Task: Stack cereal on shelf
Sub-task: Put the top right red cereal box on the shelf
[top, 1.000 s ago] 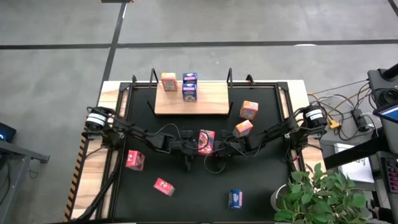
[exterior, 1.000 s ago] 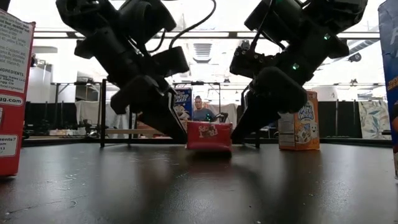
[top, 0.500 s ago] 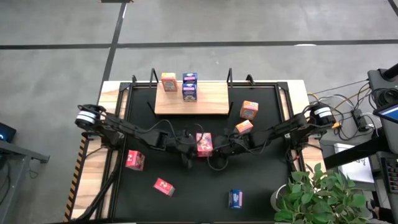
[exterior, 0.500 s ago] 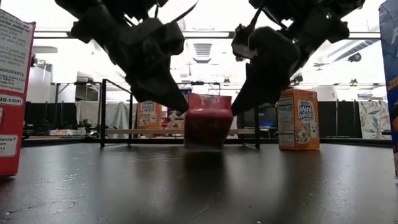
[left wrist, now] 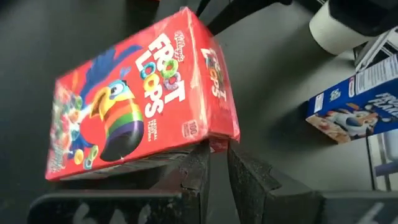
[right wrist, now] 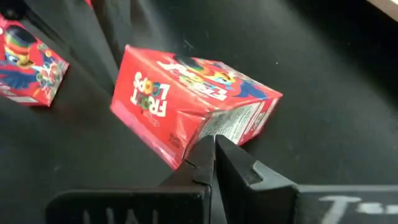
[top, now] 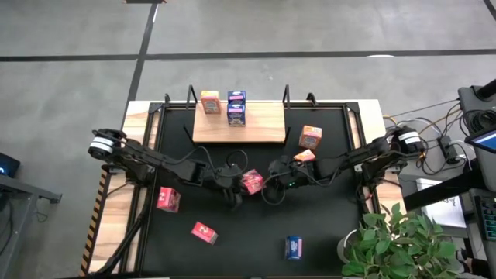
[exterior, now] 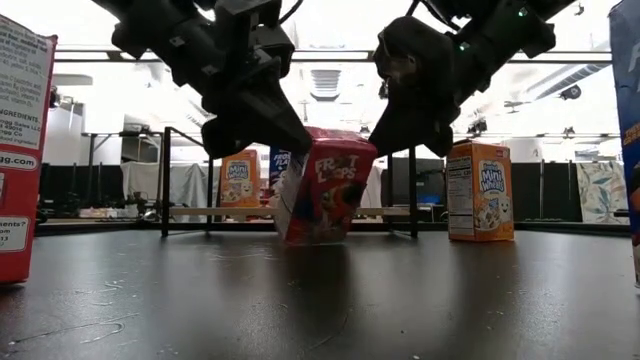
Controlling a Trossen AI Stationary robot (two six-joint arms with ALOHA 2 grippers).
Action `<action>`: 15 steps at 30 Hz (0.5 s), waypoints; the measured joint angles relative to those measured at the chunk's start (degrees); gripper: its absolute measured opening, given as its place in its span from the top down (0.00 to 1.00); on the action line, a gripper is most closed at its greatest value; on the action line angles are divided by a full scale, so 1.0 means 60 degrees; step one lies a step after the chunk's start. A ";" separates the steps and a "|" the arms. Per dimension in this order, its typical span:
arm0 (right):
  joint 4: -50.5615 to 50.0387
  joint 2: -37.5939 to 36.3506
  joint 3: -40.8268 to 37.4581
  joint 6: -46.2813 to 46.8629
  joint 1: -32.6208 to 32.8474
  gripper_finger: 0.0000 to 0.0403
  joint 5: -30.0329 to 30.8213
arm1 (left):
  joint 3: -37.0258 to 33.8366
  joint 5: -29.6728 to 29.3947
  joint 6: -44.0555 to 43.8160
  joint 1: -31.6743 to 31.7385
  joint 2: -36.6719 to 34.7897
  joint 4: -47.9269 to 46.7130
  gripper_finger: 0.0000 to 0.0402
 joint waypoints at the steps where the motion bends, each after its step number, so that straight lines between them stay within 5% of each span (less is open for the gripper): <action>1: 0.0028 -0.0014 0.0000 0.0000 0.0000 0.98 0.0000 | -0.0003 0.0007 -0.0086 0.0000 0.0023 -0.0023 0.90; 15: 0.0338 -0.0030 0.0000 0.0336 -0.0138 0.98 0.0988 | -0.0131 -0.0238 -0.1092 0.0256 -0.0053 0.0104 0.90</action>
